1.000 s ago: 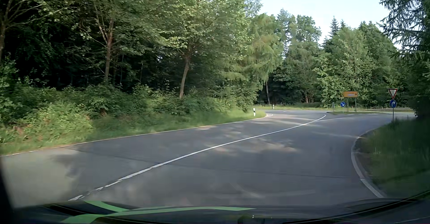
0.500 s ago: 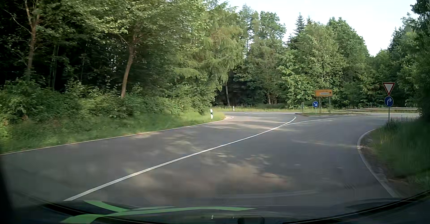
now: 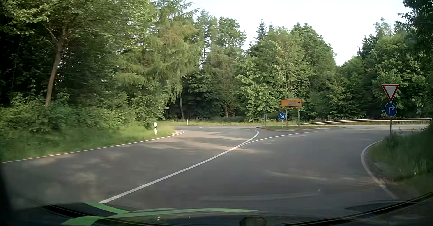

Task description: Follow the waypoints while adhering to traffic rules and regulations

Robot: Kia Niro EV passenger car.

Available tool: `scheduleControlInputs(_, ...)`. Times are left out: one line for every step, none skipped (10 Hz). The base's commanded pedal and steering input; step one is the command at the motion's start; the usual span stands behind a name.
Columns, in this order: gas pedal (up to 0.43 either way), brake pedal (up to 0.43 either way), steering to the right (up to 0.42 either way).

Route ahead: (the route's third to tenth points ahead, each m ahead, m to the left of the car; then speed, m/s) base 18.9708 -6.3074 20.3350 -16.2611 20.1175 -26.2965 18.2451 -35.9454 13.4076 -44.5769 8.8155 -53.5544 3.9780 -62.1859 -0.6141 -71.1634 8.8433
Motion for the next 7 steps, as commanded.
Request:
scheduleControlInputs(0.028, 0.0, 0.194)
scheduleControlInputs(0.028, 0.0, 0.202)
scheduleControlInputs(0.028, 0.0, 0.211)
scheduleControlInputs(0.028, 0.0, 0.219)
scheduleControlInputs(0.028, 0.0, 0.231)
scheduleControlInputs(0.028, 0.0, 0.235)
scheduleControlInputs(0.028, 0.0, 0.234)
